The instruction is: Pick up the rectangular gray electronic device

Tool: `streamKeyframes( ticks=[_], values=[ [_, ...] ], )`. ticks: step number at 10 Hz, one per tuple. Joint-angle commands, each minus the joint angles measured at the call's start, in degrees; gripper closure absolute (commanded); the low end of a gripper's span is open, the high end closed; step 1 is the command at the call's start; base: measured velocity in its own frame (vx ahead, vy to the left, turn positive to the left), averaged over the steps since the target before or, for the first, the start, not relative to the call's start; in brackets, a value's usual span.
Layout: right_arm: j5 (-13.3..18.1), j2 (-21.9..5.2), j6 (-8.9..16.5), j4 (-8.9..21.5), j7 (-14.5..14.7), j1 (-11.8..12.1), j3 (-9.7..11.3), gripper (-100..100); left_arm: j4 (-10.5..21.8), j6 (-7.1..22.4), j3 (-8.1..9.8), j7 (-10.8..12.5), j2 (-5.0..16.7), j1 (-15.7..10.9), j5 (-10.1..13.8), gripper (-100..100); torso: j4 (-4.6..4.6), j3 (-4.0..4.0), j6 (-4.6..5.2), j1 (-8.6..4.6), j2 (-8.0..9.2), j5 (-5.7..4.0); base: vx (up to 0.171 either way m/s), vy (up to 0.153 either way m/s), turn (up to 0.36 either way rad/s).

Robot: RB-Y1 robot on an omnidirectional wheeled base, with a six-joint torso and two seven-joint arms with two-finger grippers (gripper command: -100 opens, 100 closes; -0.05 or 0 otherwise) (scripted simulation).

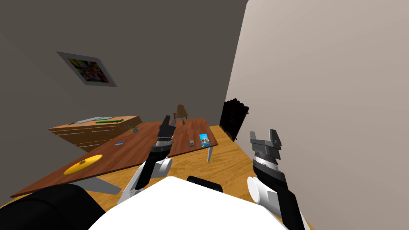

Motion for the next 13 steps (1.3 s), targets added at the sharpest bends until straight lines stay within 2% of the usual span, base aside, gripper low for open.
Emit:
streamKeyframes(
  ticks=[1, 4, 7, 8, 11, 12, 13],
  values=[
    [0.0, 0.0, 0.0, 0.0, 0.0, 0.0, 0.0, 0, 0.58, 0.66, -0.03, -0.54, 2.01, -0.24, 0.62, -100, 0.0, 0.0, 0.0, 0.0, 0.0, 0.0, 0.0, 0.0, 0.0],
    [0.0, 0.0, 0.0, 0.0, 0.0, 0.0, 0.0, 0, 2.86, 3.28, -0.27, -2.65, 7.22, -1.1, 3.14, -100, 0.0, 0.0, 0.0, -0.01, 0.0, 0.0, -0.001, -0.011, -0.003],
    [0.0, 0.0, 0.0, 0.0, 0.0, 0.0, 0.0, 0, 6.59, 7.6, -0.81, -6.01, 12.89, -2.47, 7.32, -100, -0.01, -0.01, 0.01, -0.04, -0.01, -0.01, 0.0, -0.018, -0.024],
    [0.0, 0.0, 0.0, 0.0, 0.0, 0.0, 0.0, 0, 6.59, 7.6, -0.81, -6.01, 13.64, -2.47, 7.32, -100, 0.0, -0.01, 0.01, -0.06, -0.02, -0.01, 0.001, -0.014, -0.015],
    [0.0, 0.0, 0.0, 0.0, 0.0, 0.0, 0.0, 0, 11.41, 12.9, -1.56, -10.23, 19.82, -4.31, 12.89, -100, 0.0, -0.01, 0.01, -0.02, -0.01, -0.01, -0.001, -0.014, -0.058],
    [0.0, 0.0, 0.0, 0.0, 0.0, 0.0, 0.0, 0, 11.57, 13.28, -1.56, -10.26, 20.54, -4.31, 12.89, -100, -0.01, -0.01, 0.01, -0.03, -0.01, 0.0, -0.001, -0.008, -0.016],
    [0.0, 0.0, 0.0, 0.0, 0.0, 0.0, 0.0, 0, 13.48, 15.4, -1.86, -11.81, 22.76, -5.02, 15.01, -100, 0.0, -0.01, 0.0, -0.02, -0.01, 0.0, -0.001, -0.008, -0.051]
  ],
)
